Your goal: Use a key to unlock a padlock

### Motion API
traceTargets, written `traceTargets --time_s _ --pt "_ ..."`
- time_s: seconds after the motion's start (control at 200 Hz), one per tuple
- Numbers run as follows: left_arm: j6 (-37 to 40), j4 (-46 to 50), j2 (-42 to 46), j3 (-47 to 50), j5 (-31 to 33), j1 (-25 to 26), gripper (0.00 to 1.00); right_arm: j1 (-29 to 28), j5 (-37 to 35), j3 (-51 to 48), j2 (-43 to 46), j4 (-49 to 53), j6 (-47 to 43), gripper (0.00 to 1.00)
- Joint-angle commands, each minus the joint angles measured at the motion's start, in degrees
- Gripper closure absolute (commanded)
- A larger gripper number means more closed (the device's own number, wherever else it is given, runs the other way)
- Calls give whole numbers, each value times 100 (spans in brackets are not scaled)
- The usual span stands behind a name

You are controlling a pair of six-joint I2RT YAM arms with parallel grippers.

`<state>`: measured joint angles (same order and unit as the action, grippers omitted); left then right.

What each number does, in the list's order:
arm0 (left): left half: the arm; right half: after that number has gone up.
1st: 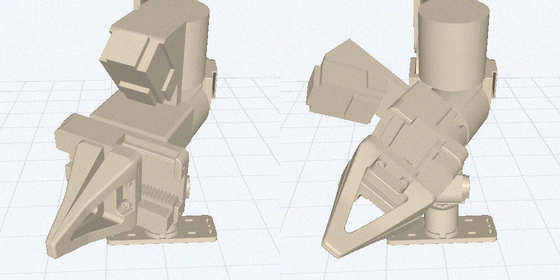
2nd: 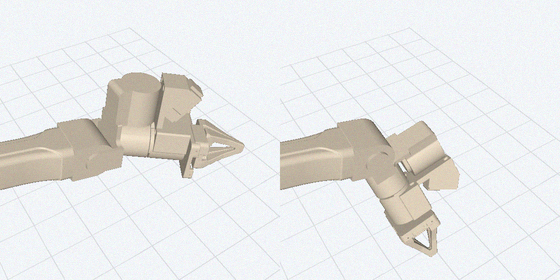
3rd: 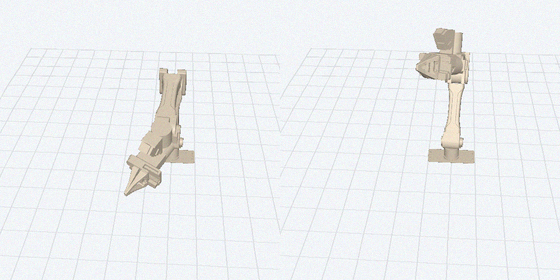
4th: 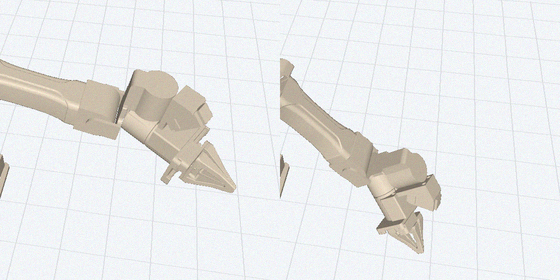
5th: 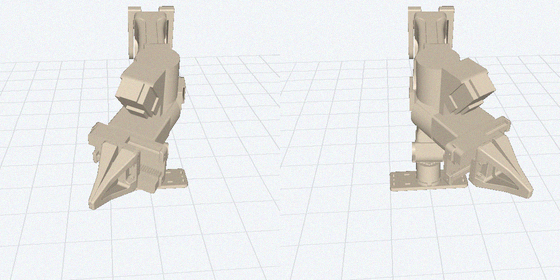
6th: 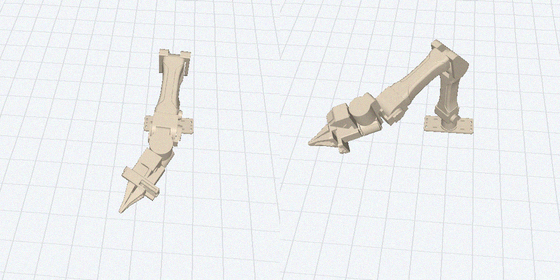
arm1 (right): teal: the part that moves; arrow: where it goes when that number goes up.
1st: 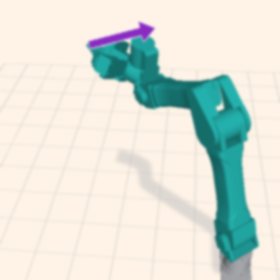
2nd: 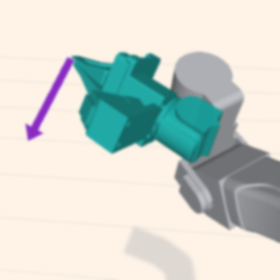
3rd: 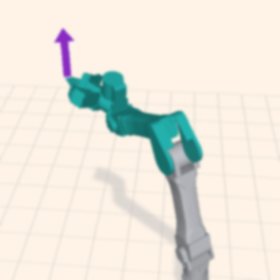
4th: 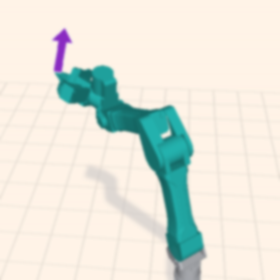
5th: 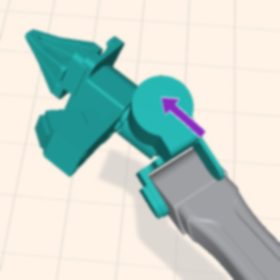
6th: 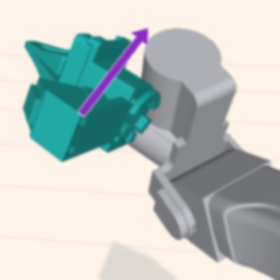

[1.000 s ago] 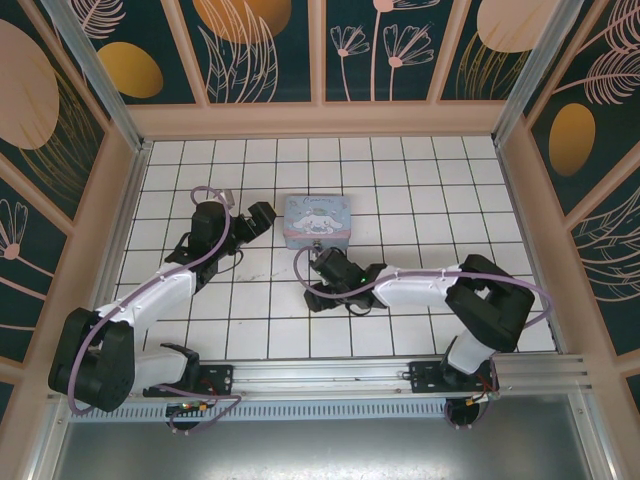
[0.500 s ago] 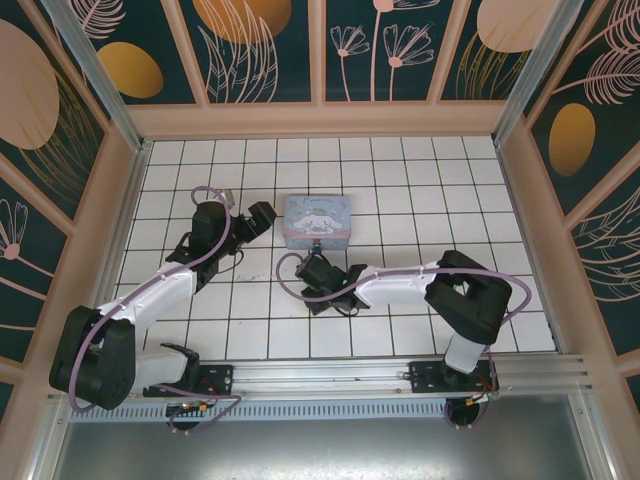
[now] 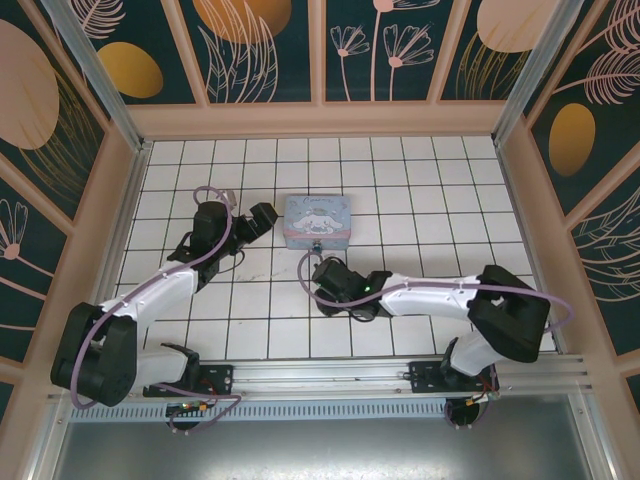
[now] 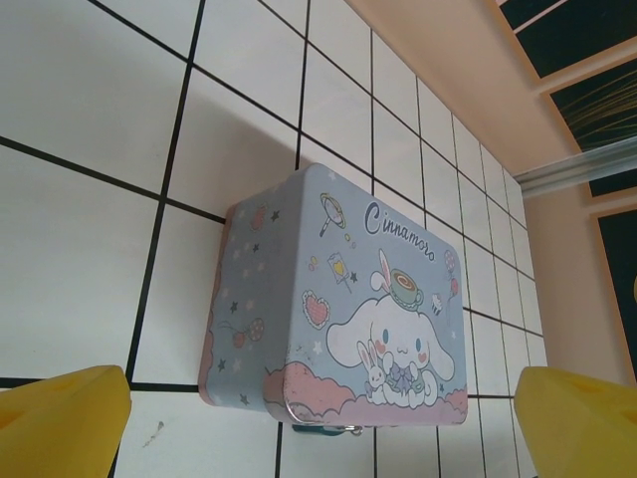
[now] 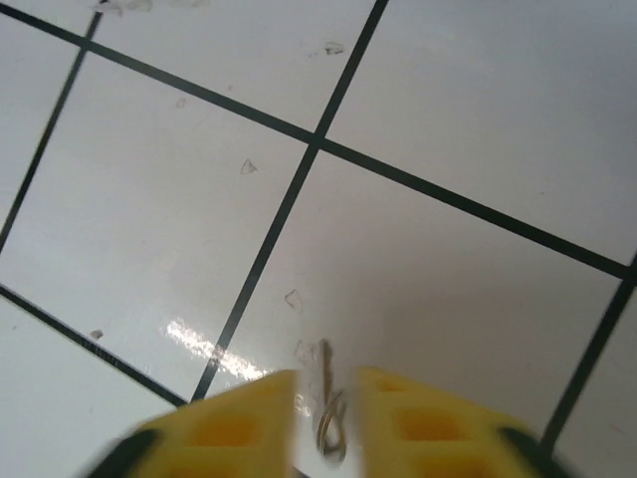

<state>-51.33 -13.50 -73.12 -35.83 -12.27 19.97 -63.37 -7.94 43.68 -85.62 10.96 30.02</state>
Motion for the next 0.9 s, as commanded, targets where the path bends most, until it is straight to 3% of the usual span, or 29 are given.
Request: traceTargets --time_s 0.0,0.1,0.175,0.36,0.505,0.651,0.896 --pt "-29 -208 -91 -82 -145 -30 1 -9 -218 -164 312 81 318 33" --pt "-18 -223 -112 -81 -154 -36 1 9 -353 -203 591 68 442 22" --pt "-9 -230 -106 -64 -144 -37 1 15 -568 -219 803 77 586 1" --pt "118 -196 -47 -64 -80 -37 1 148 -828 -368 1196 -40 1094 1" --pt "90 42 102 -67 306 -36 1 560 -158 -323 1119 94 1613 1" --pt "63 201 129 -94 474 -37 1 547 590 -536 1075 -730 1739 1" --pt "165 378 -27 -218 272 -37 1 421 873 -568 597 -1277 2029 2"
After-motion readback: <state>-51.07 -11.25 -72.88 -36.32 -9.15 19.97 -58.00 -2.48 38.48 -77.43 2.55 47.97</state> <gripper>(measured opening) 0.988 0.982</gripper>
